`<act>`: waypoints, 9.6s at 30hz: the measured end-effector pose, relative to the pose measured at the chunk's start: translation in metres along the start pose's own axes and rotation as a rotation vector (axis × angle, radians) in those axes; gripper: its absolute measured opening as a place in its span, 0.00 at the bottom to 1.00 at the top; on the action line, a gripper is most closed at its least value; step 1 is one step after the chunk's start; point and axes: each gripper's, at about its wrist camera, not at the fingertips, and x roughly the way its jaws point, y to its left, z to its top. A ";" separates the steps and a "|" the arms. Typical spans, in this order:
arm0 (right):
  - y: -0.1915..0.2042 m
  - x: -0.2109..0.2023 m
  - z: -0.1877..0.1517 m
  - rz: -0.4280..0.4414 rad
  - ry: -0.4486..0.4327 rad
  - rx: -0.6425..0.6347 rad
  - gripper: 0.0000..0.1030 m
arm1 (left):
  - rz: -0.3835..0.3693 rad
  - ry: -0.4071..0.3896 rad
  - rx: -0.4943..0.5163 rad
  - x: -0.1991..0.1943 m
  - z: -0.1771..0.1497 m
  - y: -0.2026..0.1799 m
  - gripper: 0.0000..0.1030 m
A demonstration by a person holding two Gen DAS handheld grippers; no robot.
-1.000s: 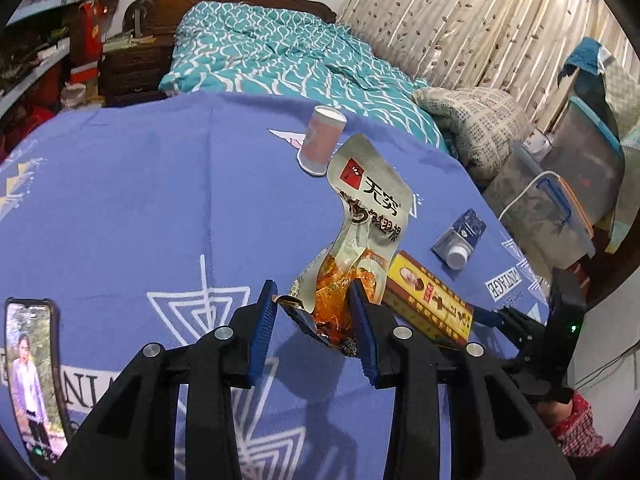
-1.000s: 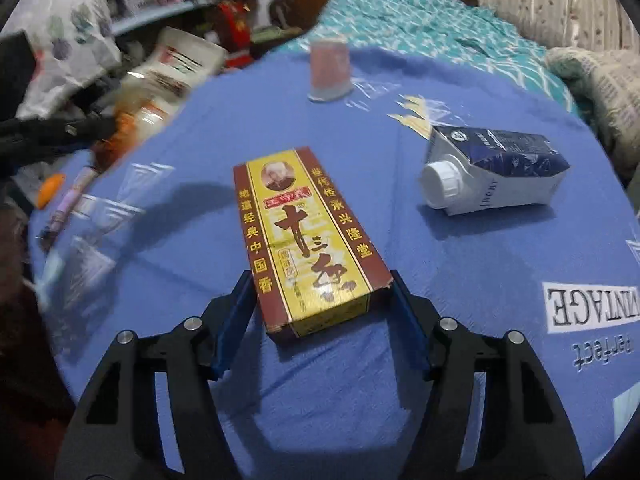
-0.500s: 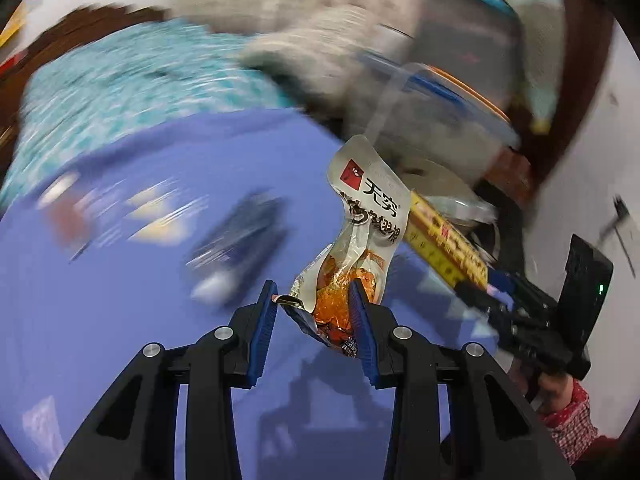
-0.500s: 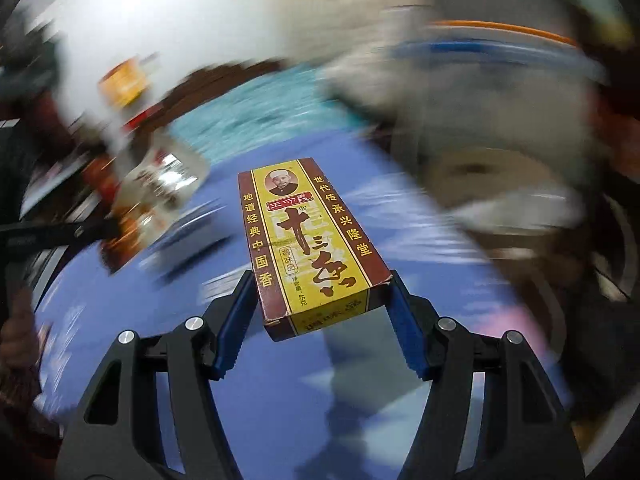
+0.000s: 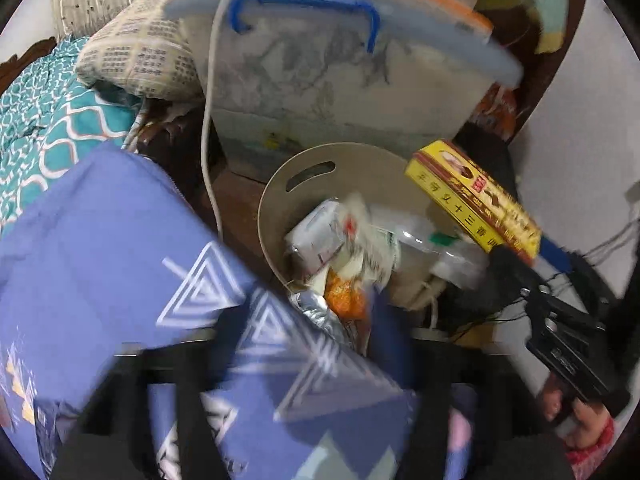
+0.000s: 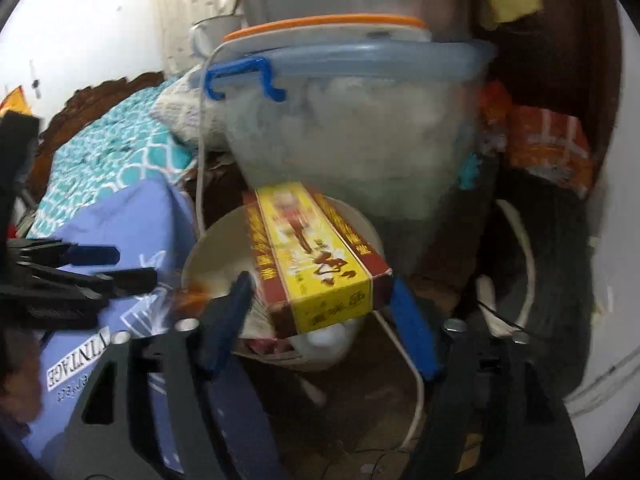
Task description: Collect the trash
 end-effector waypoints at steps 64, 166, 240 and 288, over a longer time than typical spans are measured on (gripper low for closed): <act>0.176 -0.182 -0.148 0.291 -0.193 0.317 0.84 | 0.289 -0.575 -0.160 -0.252 -0.292 0.097 0.77; 0.126 0.007 0.033 0.212 0.050 -0.072 0.50 | -0.053 -0.232 -0.206 -0.110 -0.084 0.144 0.30; 0.179 -0.213 -0.127 0.238 -0.224 0.251 0.97 | 0.297 -0.463 -0.213 -0.254 -0.268 0.107 0.92; 0.194 -0.214 -0.129 0.230 -0.218 0.214 0.97 | 0.440 -0.473 -0.230 -0.262 -0.273 0.111 0.92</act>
